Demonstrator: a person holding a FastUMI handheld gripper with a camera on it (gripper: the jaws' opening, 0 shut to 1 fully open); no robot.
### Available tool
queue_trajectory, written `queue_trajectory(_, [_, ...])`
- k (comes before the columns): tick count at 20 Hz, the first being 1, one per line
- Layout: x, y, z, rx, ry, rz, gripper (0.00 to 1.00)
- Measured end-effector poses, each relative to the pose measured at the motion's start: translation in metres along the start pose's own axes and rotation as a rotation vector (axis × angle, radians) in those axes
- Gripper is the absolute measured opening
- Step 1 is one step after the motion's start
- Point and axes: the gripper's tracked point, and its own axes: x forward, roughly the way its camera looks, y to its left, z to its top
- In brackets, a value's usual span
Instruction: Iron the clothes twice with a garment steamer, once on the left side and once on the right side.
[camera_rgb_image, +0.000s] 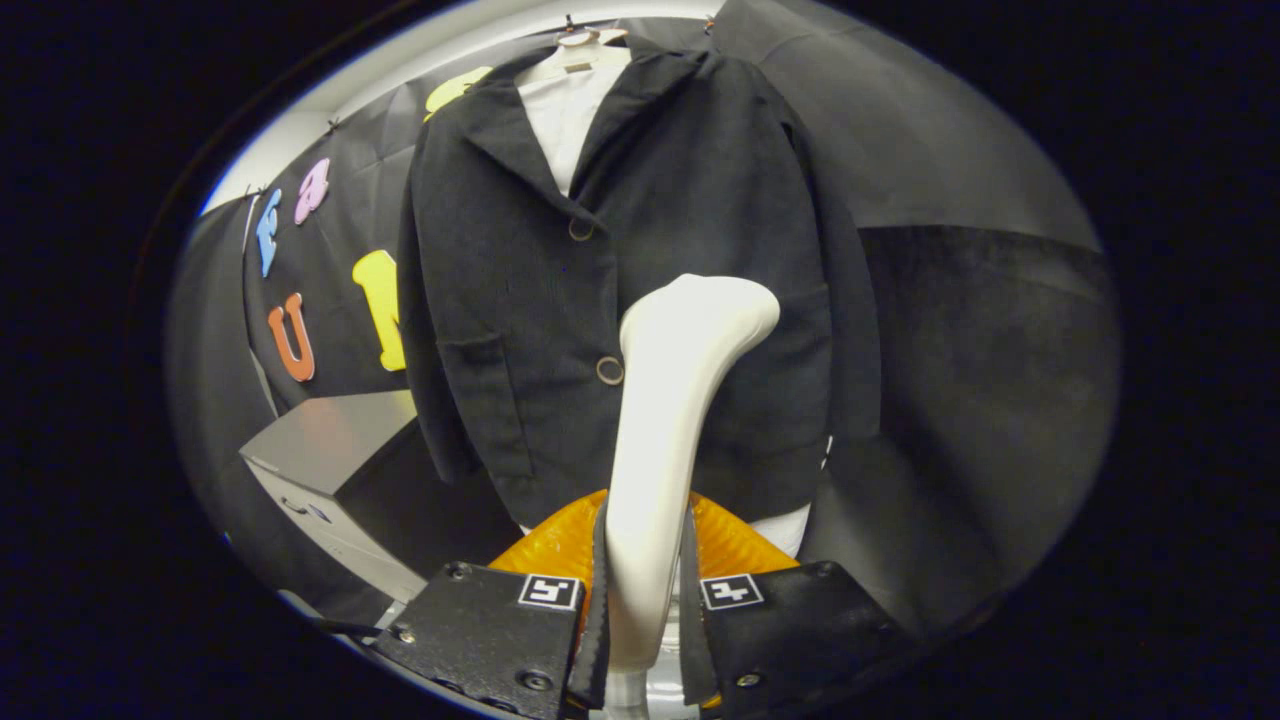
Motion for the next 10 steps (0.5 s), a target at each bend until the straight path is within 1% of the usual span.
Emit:
queue_trajectory(4, [0.003, -0.005, -0.020, 0.041, 0.036, -0.014, 0.31])
queue_trajectory(10, [0.007, -0.007, -0.059, 0.056, 0.104, -0.037, 0.31])
